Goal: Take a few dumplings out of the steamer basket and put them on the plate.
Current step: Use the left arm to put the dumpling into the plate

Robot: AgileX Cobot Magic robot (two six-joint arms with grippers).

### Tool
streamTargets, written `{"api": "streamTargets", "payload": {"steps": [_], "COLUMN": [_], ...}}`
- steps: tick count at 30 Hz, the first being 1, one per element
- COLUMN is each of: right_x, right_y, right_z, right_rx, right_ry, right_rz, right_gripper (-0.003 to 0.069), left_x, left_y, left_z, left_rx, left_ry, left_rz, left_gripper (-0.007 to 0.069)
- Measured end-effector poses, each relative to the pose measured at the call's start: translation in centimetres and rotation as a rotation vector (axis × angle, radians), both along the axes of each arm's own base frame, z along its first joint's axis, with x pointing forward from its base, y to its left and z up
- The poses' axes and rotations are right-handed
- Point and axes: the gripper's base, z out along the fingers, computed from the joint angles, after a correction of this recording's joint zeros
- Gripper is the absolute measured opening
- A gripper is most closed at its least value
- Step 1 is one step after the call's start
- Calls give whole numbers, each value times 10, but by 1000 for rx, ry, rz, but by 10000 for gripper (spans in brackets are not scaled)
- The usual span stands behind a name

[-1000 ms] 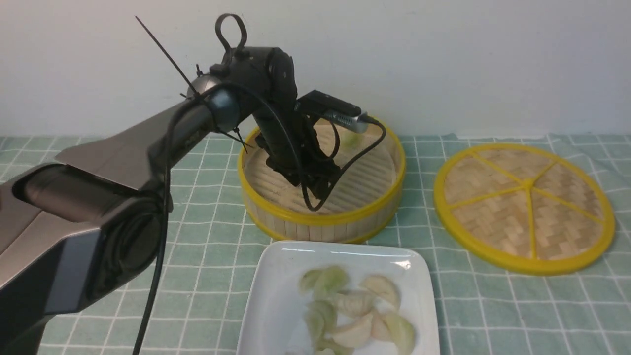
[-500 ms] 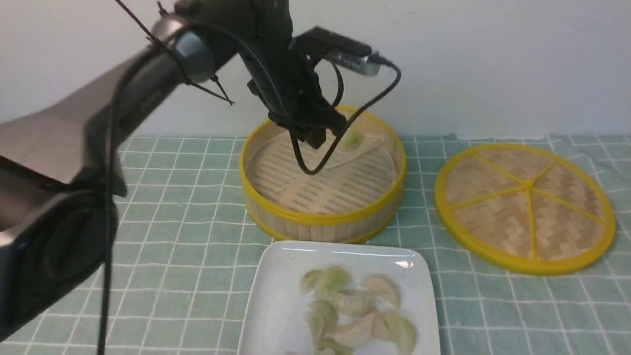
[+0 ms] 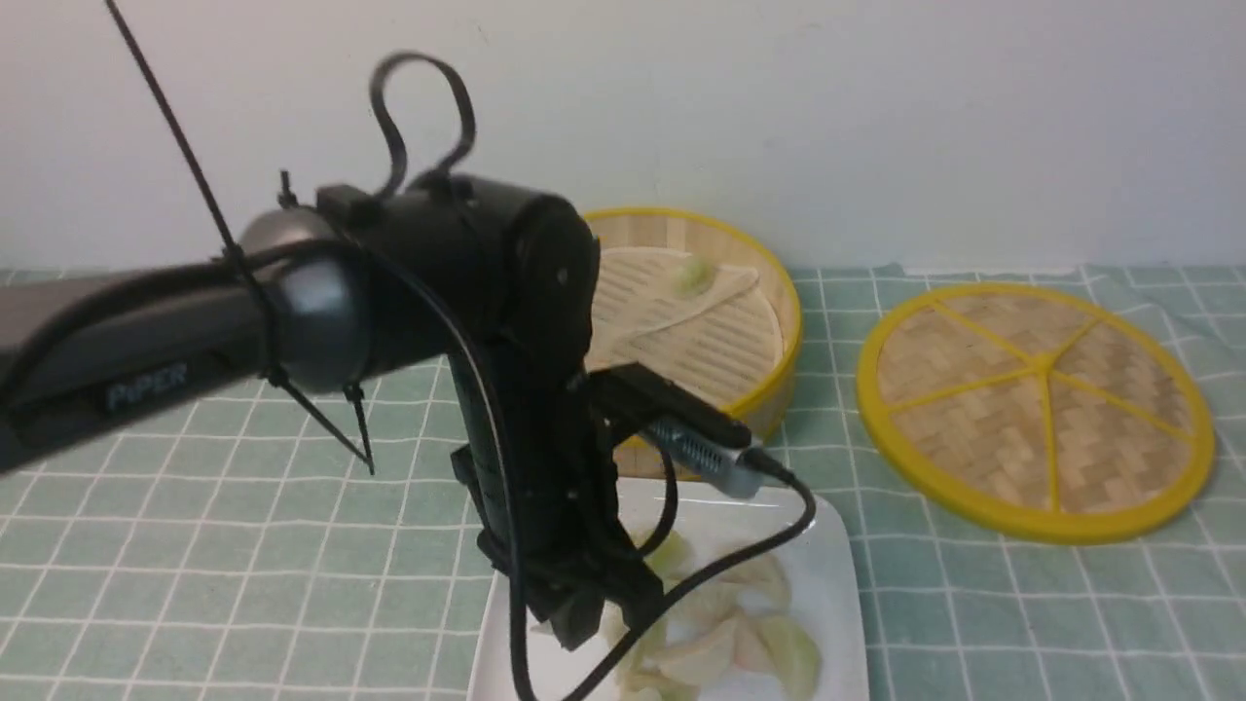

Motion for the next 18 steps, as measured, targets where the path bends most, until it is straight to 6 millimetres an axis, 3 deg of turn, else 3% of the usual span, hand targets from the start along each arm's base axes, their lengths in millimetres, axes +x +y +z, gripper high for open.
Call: {"api": "streamTargets", "payload": {"steps": [4,7,10,12,13,16,18], "right_x": [0,0,7,11,25,49,70], "right_y": [0,0,0,0,0,2,9], "right_z": [0,1,11,15,23,34,40], "right_rx": [-1,-2,-14,-14,-15,-16,-28], "right_ry": [0,-3,-6,-5,2,14,24], "right_rz": [1,2,18,21,25,47,90], "right_gripper": [-9,-9,-9,-9,-9,-9,-9], "left_x": [8,10,12,12,13,12,7], "left_y": [-2,-2,-1,-1,0,6,15], "left_z": [-19,-25,-27,-25,-19,2,31], "left_rx": [29,46,65,68,77,80,62], "left_ry": [-19,-22,-29,-32,-47,-112,-194], "left_rz": [47,63,63,61,58,64,91], "left_gripper": [171,253,432,459,464,357,185]}}
